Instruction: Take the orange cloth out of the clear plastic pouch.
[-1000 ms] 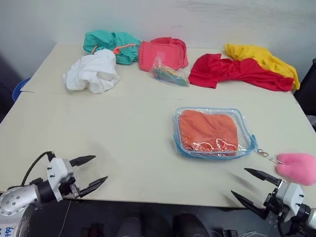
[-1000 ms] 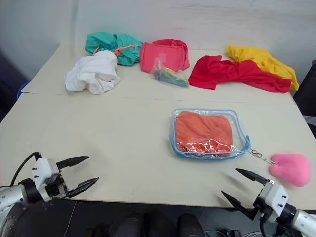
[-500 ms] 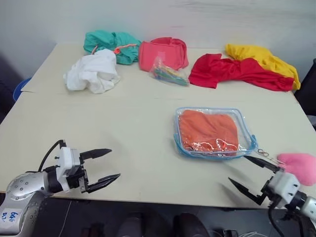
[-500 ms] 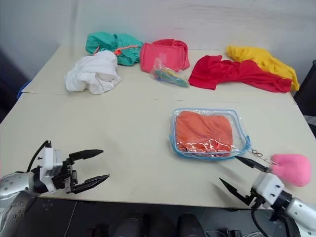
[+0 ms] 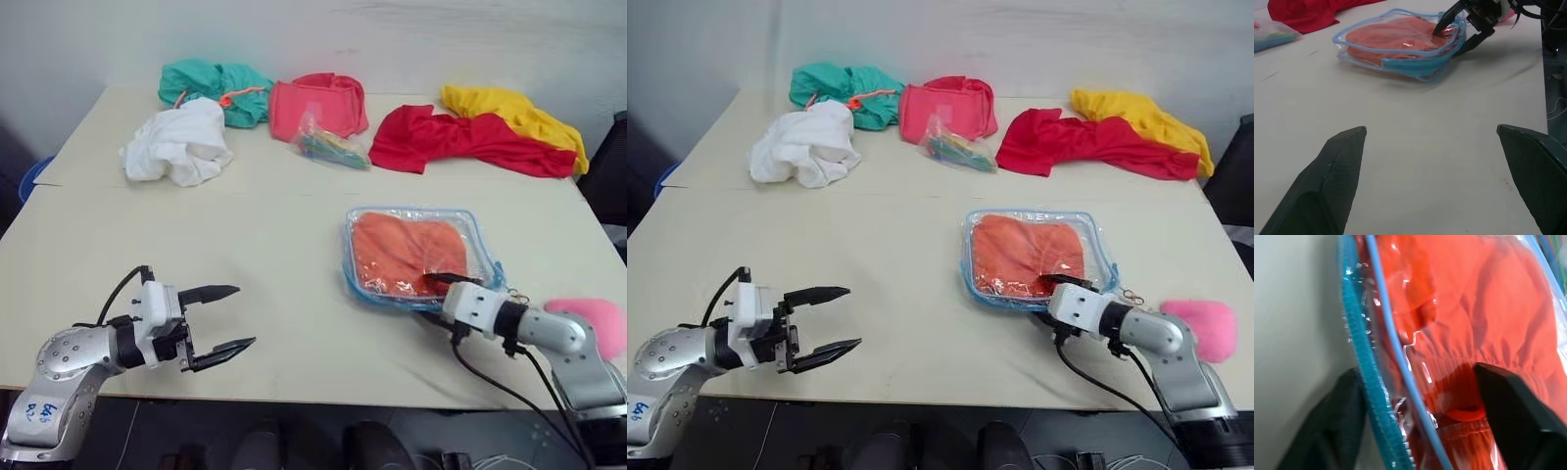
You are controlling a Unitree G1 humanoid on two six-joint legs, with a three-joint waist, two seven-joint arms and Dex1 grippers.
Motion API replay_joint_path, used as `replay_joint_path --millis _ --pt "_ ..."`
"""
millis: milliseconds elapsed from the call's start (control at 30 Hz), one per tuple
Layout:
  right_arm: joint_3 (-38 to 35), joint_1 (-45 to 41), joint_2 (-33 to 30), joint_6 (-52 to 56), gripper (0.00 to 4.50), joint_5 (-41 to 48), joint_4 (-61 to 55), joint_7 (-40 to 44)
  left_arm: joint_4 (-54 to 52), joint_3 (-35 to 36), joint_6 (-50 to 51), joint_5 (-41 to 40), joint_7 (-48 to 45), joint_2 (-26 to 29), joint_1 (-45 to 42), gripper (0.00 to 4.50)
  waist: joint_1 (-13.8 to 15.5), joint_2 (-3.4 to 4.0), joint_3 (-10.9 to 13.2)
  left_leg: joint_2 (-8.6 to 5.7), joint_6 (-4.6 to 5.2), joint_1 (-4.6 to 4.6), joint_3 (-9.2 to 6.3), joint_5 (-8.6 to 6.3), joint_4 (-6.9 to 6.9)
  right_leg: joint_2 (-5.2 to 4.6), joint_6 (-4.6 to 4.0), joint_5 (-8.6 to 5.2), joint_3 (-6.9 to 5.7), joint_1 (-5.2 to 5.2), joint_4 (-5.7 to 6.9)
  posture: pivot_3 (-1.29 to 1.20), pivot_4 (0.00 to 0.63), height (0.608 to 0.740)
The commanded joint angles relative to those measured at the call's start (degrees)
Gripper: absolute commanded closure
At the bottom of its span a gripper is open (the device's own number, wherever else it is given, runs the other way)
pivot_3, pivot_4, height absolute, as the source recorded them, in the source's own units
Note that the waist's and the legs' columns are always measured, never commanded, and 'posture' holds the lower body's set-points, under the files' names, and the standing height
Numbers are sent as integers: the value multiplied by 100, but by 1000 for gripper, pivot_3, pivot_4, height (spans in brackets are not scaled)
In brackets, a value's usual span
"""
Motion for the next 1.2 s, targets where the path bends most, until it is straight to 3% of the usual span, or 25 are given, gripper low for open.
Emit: replay_joint_path --millis 33,200,233,333,500,567,733,900,1000,1133,1200 --pt "253 -264 7 241 2668 93 47 190 -56 296 -122 58 79 35 156 0 -12 0 0 1 0 0 0 0 -1 1 0 0 0 0 0 0 150 740" --pt "901 -943 364 426 4295 215 -44 525 35 460 -184 117 204 -46 355 0 -41 -1 1 4 -1 3 0 0 -2 1 0 0 0 -1 3 0 150 740" --pt "1028 -1086 487 488 4454 214 -71 545 73 471 -212 135 197 -50 375 0 -44 -1 0 4 -2 4 -1 1 -4 2 0 0 0 -1 4 0 150 740" --pt "1598 -1785 1241 718 4454 28 38 413 100 438 -263 180 203 -91 498 0 -82 -1 1 5 -6 -2 -2 3 -8 2 -1 0 0 -14 8 0 150 740" --pt "2261 -2496 1837 359 4454 -320 729 450 34 341 -219 201 249 -117 469 0 -29 -2 1 3 -13 -35 0 8 -6 1 0 0 1 -59 30 0 150 740" --pt "2375 -2669 1939 210 4454 -442 1027 374 37 308 -213 216 264 -124 430 0 0 -4 1 1 -12 -46 1 8 0 -1 0 0 1 -71 34 0 150 740" --pt "2126 -2758 2169 1138 4454 -171 1171 247 73 285 -216 215 315 -158 341 0 -12 -4 1 1 -12 -48 3 9 -1 -2 0 0 0 -72 35 0 150 740" --pt "2074 -2608 2206 1022 2775 233 713 451 113 223 -229 264 307 -208 316 0 -13 -4 1 2 -15 -46 3 14 -2 -2 -1 0 0 -76 45 0 150 740" --pt "2026 -2289 1913 1109 1781 580 187 892 140 195 -195 209 304 -232 289 0 3 -4 1 2 -14 -46 4 13 -6 -2 -1 0 0 -79 67 0 150 740" --pt "1246 -2045 1463 1178 439 1201 -511 922 324 47 -215 254 214 -222 123 0 5 -6 3 -1 -10 -51 3 11 -4 -4 0 0 0 -79 66 0 150 740" --pt "460 -1592 853 1876 52 2270 -1177 1382 323 2 -172 202 172 -212 61 0 6 -6 4 -1 -10 -50 4 11 -2 -4 0 0 1 -78 62 0 150 740"
